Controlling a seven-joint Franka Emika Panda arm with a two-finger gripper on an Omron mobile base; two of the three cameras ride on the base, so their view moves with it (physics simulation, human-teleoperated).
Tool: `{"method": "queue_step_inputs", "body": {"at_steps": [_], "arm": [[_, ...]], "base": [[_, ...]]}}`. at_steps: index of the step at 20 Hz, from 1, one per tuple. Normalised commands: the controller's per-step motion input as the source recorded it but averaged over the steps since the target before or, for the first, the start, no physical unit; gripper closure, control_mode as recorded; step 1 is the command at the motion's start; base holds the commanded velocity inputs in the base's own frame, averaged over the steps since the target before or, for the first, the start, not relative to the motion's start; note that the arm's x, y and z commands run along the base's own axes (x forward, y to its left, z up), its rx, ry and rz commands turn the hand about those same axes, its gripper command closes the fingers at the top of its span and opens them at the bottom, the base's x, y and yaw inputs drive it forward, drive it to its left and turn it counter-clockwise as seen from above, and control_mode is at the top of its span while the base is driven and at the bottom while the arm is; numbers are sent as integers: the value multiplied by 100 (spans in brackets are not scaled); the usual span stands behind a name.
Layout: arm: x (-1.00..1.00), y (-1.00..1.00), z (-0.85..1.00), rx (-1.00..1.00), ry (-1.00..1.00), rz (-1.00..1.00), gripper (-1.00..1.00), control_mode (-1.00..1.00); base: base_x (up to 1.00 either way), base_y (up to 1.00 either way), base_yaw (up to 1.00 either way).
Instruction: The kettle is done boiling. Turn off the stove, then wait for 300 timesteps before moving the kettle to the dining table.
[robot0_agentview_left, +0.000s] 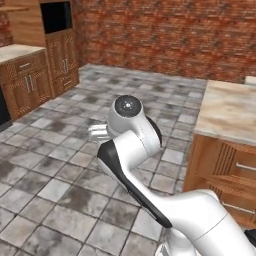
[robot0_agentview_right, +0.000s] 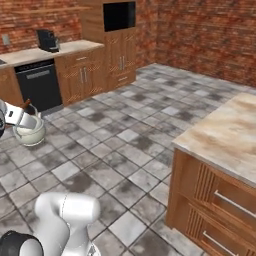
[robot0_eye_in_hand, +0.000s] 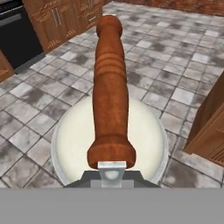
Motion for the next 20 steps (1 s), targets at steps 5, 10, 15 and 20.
{"method": "queue_step_inputs", "body": {"at_steps": [5, 10, 15, 20], "arm": [[0, 0, 0, 0, 0, 0, 100, 100], [0, 0, 0, 0, 0, 0, 100, 100], [0, 0, 0, 0, 0, 0, 100, 100], [0, 0, 0, 0, 0, 0, 100, 100]], "base": [[47, 37, -39], [49, 36, -39], [51, 31, -40], [57, 34, -40]]}}
